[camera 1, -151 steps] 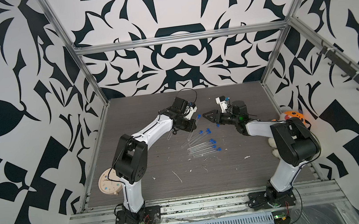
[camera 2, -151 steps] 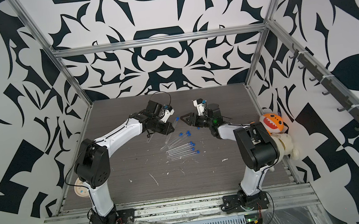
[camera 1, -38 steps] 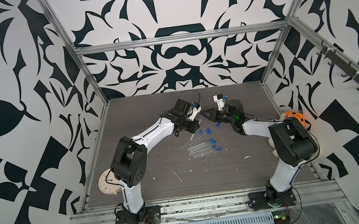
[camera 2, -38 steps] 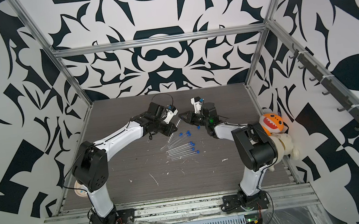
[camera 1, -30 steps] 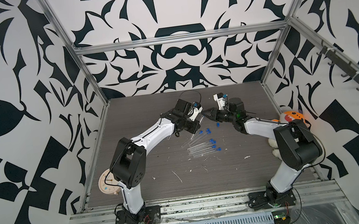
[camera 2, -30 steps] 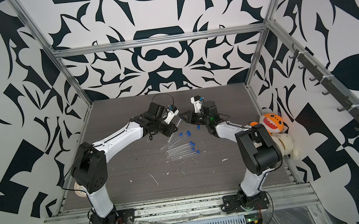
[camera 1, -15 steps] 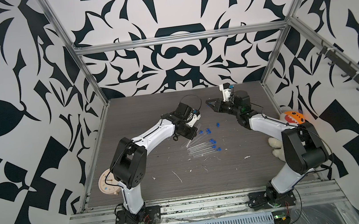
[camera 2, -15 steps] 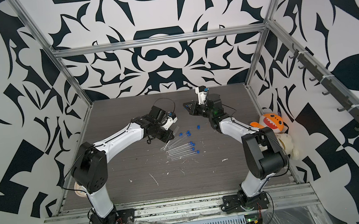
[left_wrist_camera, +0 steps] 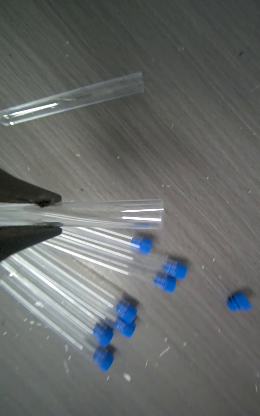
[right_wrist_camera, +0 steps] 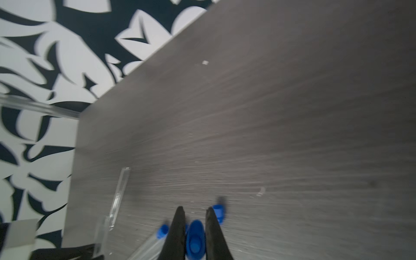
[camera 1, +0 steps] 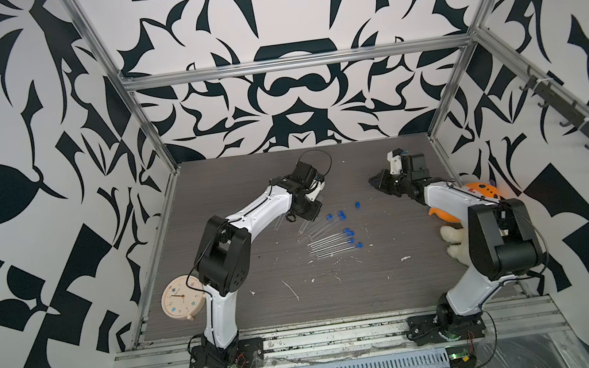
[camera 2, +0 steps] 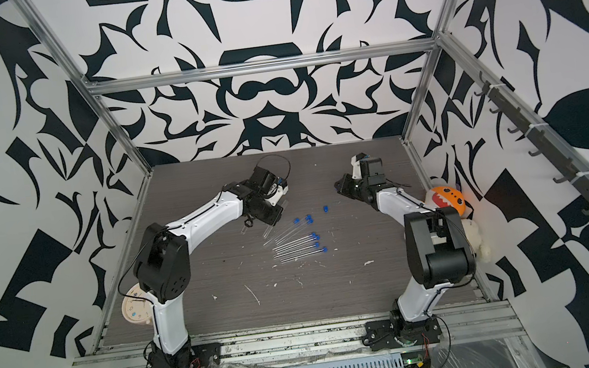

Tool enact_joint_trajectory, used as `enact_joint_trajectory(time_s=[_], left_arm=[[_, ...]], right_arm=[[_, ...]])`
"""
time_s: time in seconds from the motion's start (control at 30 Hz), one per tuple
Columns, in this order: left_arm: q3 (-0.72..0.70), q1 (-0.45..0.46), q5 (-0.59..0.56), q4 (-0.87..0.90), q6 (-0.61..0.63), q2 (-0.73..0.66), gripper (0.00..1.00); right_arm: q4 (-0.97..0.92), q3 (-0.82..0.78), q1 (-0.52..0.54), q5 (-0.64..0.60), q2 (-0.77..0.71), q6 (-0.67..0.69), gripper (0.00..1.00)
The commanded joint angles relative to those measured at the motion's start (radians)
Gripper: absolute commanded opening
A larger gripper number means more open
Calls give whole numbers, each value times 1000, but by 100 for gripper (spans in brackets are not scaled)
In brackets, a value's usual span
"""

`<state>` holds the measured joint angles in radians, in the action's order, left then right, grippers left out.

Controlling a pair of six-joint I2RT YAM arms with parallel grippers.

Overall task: Remove stoppers from test tubes
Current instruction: Place the stopper at the center of the board, then place the test tube at the center of the board.

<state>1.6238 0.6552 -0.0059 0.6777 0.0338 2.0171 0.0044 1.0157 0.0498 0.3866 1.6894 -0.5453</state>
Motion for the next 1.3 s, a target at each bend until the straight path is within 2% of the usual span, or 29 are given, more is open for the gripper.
enact_joint_trajectory(time_s=[0.0,0.17,0.4,0.9,1.27], left_arm=[[58,-21,-51,48,-28,48,0],[117,-54,-79,66,-48,98,0],[150,-67,-130,83,-34,154,0],[193,-78,-183,100,-60,236,0],[178,-75,-180,91,-71,241,10]], right_arm=[[-83,21,22,-22,74,47,0],[-77,47,28,-13,174,54,0],[-55,31,36,-27,220,54,4],[-56,14,52,-64,198,56,13],[-59,21,52,-52,142,47,24]])
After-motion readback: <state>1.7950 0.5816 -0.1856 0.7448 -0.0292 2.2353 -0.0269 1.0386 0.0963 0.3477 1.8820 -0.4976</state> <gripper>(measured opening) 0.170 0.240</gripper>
